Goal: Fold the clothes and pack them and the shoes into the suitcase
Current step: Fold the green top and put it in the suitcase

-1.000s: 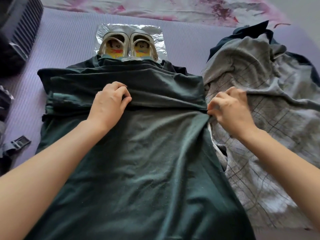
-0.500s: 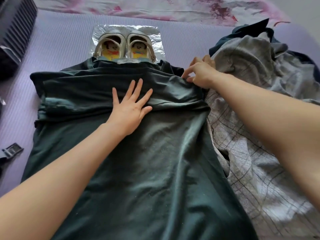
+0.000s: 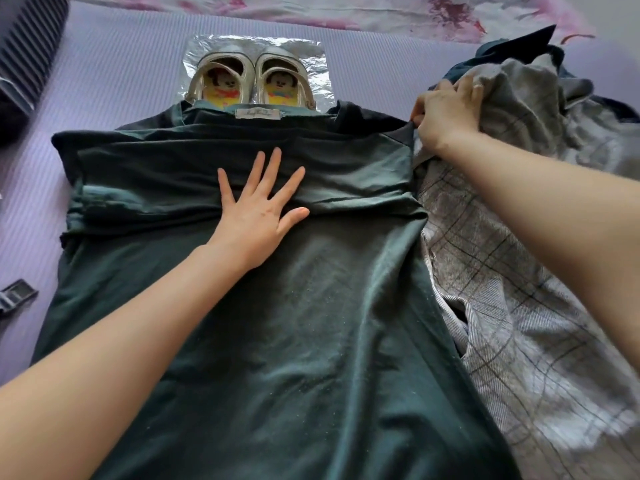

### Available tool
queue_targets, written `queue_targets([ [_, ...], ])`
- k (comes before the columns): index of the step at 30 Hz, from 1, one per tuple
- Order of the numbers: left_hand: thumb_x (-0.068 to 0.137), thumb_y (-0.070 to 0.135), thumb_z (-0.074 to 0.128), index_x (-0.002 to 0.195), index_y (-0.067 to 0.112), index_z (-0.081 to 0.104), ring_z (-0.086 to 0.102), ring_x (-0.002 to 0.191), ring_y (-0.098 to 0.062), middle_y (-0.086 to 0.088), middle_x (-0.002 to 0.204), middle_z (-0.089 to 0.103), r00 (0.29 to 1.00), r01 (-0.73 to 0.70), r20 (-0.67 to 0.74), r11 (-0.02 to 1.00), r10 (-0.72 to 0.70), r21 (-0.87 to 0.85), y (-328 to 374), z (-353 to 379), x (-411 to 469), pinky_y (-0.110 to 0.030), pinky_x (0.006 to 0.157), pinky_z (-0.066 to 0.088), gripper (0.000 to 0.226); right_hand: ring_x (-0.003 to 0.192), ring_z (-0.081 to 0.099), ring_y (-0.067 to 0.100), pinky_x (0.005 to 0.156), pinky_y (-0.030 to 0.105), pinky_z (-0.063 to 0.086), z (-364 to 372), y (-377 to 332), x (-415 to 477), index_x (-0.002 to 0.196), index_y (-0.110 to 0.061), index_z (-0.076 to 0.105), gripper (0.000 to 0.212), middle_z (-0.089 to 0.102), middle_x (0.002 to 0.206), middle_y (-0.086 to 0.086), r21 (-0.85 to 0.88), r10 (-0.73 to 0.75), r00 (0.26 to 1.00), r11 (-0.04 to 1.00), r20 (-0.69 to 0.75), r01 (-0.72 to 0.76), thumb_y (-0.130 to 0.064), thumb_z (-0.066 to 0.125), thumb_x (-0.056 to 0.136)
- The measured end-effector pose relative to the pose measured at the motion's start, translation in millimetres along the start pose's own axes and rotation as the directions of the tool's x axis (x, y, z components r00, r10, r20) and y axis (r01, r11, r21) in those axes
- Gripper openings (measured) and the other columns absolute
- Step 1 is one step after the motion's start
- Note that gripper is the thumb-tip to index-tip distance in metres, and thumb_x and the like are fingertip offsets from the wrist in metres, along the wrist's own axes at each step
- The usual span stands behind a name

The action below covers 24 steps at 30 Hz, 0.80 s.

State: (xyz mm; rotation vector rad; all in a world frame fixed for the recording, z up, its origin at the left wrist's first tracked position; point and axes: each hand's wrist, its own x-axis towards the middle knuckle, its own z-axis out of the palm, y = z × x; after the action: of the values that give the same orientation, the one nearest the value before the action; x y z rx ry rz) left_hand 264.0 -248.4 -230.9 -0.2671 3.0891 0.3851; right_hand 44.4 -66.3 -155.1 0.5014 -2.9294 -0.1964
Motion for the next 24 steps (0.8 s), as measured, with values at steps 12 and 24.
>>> queue_targets([
  [12,0.095,0.055,0.017,0.15,0.034,0.001,-0.018,0.144,-0.013,0.003,0.158,-0.013,0.991,0.095,-0.102,0.994,-0.089,0.054,-19,-6,-10,-0.057,0.109,-0.015,0.06,0.131,0.025,0.037,0.109,0.045,0.017,10,-14,-19,0.111,-0.014,0.065,0.027,0.042,0.131,0.013,-0.018,-0.079,0.997,0.997,0.023,0.079,-0.028,0.063,0.088],
  [24,0.093,0.059,0.016,0.151,0.027,0.002,-0.012,0.145,-0.022,-0.006,0.159,-0.007,0.899,0.427,-0.119,0.904,-0.422,0.017,-103,-14,-52,-0.052,0.114,-0.009,0.068,0.145,-0.016,0.016,0.118,0.033,-0.008,45,-64,-120,0.151,-0.029,-0.008,0.073,-0.015,0.159,0.002,0.298,-0.405,0.872,0.898,0.274,0.323,-0.064,0.02,0.093],
])
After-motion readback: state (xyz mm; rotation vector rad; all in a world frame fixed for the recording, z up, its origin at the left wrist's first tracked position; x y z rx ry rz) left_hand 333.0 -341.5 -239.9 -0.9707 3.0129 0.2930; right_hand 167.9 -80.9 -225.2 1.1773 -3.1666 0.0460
